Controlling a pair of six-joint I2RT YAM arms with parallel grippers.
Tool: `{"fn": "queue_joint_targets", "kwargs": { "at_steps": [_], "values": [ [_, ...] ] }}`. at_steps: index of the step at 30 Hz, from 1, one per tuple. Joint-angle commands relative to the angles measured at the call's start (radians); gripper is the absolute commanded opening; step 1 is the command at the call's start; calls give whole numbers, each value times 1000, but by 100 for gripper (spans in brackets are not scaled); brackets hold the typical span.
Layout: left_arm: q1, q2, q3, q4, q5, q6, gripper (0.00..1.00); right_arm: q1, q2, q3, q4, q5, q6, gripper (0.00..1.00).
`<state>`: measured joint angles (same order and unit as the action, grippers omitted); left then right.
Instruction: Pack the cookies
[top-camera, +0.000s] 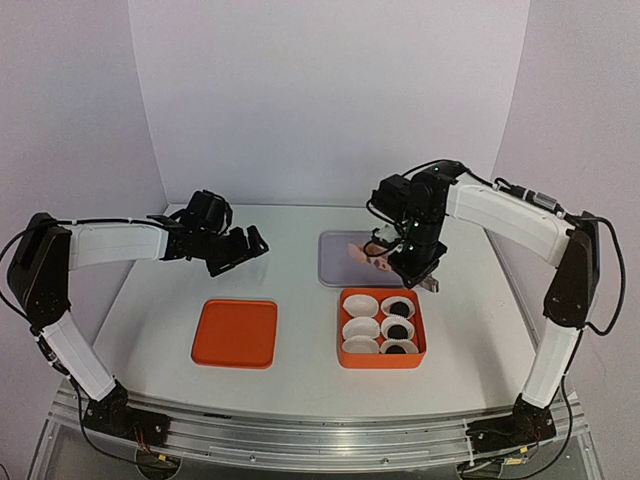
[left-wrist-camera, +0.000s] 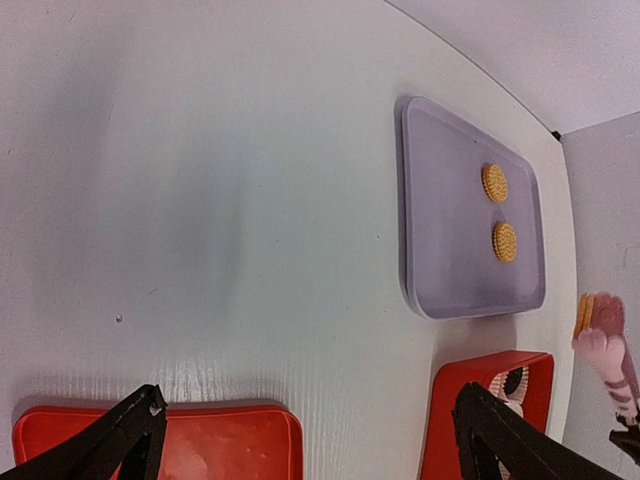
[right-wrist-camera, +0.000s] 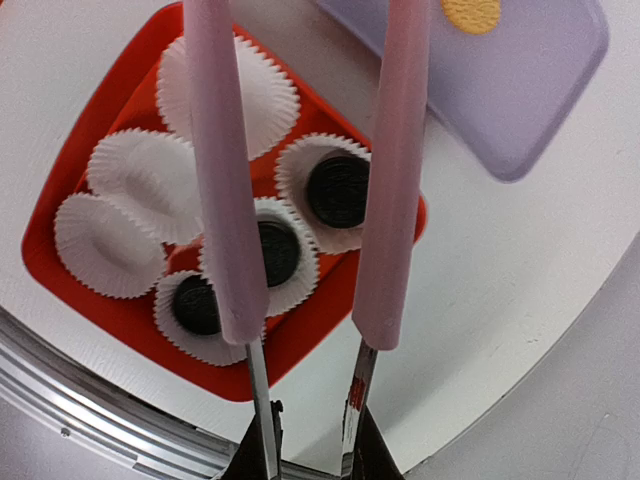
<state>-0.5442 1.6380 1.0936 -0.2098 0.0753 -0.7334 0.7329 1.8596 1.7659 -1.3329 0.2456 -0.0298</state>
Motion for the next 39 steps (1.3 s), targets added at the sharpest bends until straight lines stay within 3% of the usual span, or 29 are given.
{"fn": "queue_joint_targets", "kwargs": {
  "at_steps": [1,10,39],
  "values": [
    [4,-67,-19,4,-23,-6,100,49,-58,-62,-385,-77,75,0],
    [4,-88,-34,0,-33,-11,100,76,-77,-182,-389,-90,113,0],
    [4,-128,-74,-4,-61,-30,100,87,26,-188,-355,-74,50,0]
  ]
}}
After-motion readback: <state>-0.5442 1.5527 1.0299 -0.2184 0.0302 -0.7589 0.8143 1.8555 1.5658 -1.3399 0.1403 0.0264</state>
